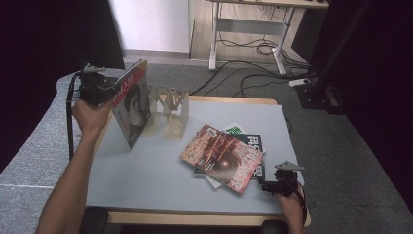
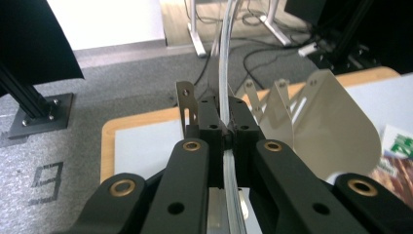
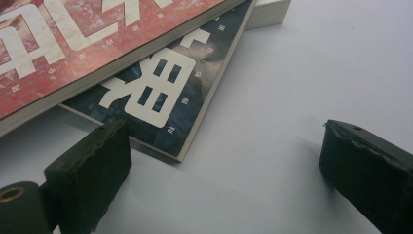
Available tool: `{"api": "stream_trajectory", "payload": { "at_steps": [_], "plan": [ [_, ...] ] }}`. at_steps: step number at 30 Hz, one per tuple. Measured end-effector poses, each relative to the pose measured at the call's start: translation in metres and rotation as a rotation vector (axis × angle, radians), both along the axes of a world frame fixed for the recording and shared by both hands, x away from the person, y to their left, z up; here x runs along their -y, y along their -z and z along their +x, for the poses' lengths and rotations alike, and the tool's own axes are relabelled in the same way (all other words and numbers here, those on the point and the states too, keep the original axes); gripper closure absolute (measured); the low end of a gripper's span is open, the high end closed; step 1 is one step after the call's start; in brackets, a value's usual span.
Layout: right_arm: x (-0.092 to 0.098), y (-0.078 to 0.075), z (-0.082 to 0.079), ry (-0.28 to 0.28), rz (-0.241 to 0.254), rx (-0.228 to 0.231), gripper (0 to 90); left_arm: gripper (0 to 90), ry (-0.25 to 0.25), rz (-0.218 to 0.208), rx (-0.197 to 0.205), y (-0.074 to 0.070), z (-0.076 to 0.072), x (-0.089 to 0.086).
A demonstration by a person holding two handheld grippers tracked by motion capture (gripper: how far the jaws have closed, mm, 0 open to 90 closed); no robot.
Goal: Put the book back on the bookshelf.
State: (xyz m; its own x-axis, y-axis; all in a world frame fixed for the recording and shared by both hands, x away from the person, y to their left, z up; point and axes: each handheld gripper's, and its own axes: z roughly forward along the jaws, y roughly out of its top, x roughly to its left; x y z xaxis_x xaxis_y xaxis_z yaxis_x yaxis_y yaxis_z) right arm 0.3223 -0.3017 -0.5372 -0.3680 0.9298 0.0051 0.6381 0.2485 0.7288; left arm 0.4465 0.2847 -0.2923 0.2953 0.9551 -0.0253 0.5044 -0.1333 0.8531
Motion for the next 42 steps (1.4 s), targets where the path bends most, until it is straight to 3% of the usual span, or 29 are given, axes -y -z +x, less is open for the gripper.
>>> {"api": "stream_trajectory", "payload": {
  "at_steps": [7, 13, 22, 36, 42],
  "plan": [
    [0.0, 0.0, 0.0, 0.0, 0.001, 0.0, 4.6, 87.3, -0.029, 0.003, 0.012, 0.008, 0.007, 0.001],
    [0.0, 0.0, 0.0, 0.001, 0.001, 0.0, 4.5, 87.1, -0.033, -0.022, 0.033, 0.013, 0.007, -0.005],
    [0.0, 0.0, 0.0, 0.0, 0.001, 0.0, 4.5, 84.3, -0.009, -0.044, 0.016, 0.014, 0.007, -0.012],
    [0.0, 0.0, 0.0, 0.001, 0.002, -0.001, 4.5, 46.9, 0.025, -0.011, 0.011, 0.012, 0.003, -0.014],
    [0.0, 0.0, 0.0, 0.001, 0.001, 0.0, 4.5, 37.5, 0.044, -0.006, 0.016, 0.01, 0.0, -0.014]
  ]
}}
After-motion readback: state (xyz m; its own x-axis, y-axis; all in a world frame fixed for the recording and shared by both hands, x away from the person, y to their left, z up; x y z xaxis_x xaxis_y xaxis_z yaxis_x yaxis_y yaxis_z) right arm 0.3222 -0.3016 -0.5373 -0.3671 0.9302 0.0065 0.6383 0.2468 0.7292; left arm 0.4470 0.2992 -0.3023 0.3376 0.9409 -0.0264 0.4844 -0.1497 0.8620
